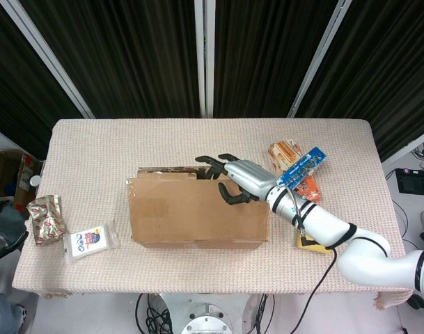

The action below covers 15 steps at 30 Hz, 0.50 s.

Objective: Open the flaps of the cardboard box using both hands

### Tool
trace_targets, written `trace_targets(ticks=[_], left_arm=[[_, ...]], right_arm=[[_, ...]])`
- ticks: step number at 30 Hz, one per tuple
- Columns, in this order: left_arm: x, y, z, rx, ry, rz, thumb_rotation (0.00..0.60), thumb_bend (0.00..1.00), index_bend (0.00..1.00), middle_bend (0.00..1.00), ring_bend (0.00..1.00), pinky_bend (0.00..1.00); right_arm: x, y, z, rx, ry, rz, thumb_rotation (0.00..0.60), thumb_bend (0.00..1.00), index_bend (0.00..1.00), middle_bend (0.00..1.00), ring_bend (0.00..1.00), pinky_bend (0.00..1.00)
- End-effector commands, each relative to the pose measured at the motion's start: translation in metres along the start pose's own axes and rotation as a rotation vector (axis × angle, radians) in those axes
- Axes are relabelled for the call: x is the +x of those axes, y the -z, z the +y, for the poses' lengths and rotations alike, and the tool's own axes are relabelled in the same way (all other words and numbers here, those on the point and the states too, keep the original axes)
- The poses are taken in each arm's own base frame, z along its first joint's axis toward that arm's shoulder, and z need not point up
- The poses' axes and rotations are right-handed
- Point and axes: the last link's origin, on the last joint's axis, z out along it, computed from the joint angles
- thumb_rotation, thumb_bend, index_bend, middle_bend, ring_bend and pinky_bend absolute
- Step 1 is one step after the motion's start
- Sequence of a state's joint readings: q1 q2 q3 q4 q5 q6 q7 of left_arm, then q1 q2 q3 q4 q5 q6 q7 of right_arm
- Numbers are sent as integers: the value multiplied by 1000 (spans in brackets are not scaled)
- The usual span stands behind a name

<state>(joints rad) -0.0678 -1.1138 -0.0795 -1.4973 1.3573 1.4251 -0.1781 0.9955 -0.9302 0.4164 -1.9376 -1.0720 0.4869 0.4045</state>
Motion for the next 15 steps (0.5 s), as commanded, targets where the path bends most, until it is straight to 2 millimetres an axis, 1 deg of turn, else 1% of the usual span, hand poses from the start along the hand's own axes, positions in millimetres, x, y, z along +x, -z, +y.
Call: trace_targets(ticks=[1, 5, 8, 12, 15], left_arm=[[0, 0, 2, -4, -1, 0, 0, 0, 132, 122, 74, 150], [1, 0, 4, -7, 1, -1, 0, 0, 131, 123, 74, 151], [1, 0, 5, -7, 1, -1, 0, 0, 131, 122, 74, 151], [2, 0, 7, -11, 3, 2, 0, 0, 132, 122, 74, 150], [4, 1, 8, -16, 1, 8, 0, 0, 131, 123, 74, 151]], right_arm=[[6, 16, -10, 44, -40, 14, 600, 696, 0, 304, 294, 0], [5, 28, -16, 77, -92, 2, 600, 695, 0, 305, 323, 0], [0, 35, -18, 82, -108, -32, 600, 692, 0, 305, 324, 0], [-14, 41, -20, 85, -124, -101, 600, 691, 0, 305, 324, 0], [-23, 46, -27, 121, -143, -139, 600, 689, 0, 305, 324, 0]])
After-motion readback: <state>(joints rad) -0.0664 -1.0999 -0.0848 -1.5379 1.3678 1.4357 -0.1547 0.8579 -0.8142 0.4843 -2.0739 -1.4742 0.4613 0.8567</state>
